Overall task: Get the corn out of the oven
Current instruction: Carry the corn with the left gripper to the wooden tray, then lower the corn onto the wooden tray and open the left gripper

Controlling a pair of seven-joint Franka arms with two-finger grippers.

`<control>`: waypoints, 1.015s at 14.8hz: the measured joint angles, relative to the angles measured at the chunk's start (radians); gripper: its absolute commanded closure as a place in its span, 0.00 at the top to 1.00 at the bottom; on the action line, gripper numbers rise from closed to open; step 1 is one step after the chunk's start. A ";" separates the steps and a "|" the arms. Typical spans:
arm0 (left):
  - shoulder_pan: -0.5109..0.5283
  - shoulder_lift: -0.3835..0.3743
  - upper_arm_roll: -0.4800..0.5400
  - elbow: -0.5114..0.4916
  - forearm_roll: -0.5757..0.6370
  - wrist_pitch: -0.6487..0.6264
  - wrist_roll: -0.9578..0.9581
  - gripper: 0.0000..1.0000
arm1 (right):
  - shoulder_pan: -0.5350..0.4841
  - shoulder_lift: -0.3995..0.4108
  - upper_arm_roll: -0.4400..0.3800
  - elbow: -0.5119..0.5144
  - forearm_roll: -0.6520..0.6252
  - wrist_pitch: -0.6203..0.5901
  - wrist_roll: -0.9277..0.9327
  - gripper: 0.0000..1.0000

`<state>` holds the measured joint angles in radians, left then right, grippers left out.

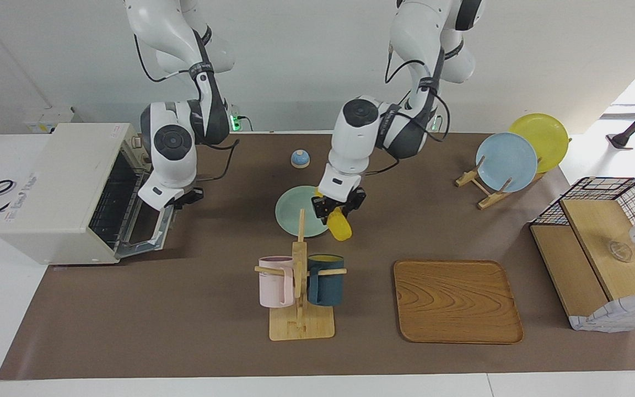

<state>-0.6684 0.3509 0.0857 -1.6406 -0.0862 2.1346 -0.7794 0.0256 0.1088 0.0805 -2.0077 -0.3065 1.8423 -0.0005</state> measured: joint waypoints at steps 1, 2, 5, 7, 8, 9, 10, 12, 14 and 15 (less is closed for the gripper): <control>0.052 -0.003 0.001 0.025 0.001 -0.021 0.057 0.00 | -0.017 -0.022 -0.004 0.019 0.000 -0.034 -0.038 0.00; 0.102 -0.001 0.002 0.039 0.001 -0.030 0.113 0.00 | -0.039 -0.045 -0.009 0.029 0.000 -0.052 -0.080 0.00; 0.235 0.017 0.001 0.046 0.000 -0.029 0.295 0.00 | -0.116 -0.095 -0.016 0.038 0.001 -0.064 -0.191 0.00; 0.312 0.043 -0.001 0.057 -0.013 -0.027 0.414 0.00 | -0.153 -0.103 -0.017 0.046 0.003 -0.064 -0.228 0.00; 0.342 0.067 -0.002 0.078 -0.018 -0.027 0.466 0.00 | -0.164 -0.103 -0.017 0.049 0.007 -0.065 -0.237 0.00; 0.365 0.098 -0.004 0.111 -0.019 -0.027 0.501 0.00 | -0.169 -0.103 -0.017 0.052 0.008 -0.067 -0.240 0.00; 0.383 0.135 -0.005 0.150 -0.019 -0.027 0.526 0.00 | -0.171 -0.103 -0.017 0.052 0.009 -0.068 -0.240 0.00; 0.407 0.217 -0.008 0.233 -0.019 -0.026 0.568 0.00 | -0.174 -0.103 -0.017 0.055 0.020 -0.073 -0.240 0.00; 0.424 0.290 -0.008 0.309 -0.019 -0.024 0.605 0.00 | -0.177 -0.103 -0.018 0.066 0.041 -0.109 -0.242 0.00; 0.437 0.316 -0.008 0.333 -0.019 -0.024 0.646 0.00 | -0.177 -0.105 -0.019 0.071 0.047 -0.131 -0.250 0.00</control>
<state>-0.2310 0.6667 0.0776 -1.3079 -0.1051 2.1110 -0.1332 -0.1516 0.0040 0.0611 -1.9369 -0.2590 1.7110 -0.2506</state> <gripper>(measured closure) 0.441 0.991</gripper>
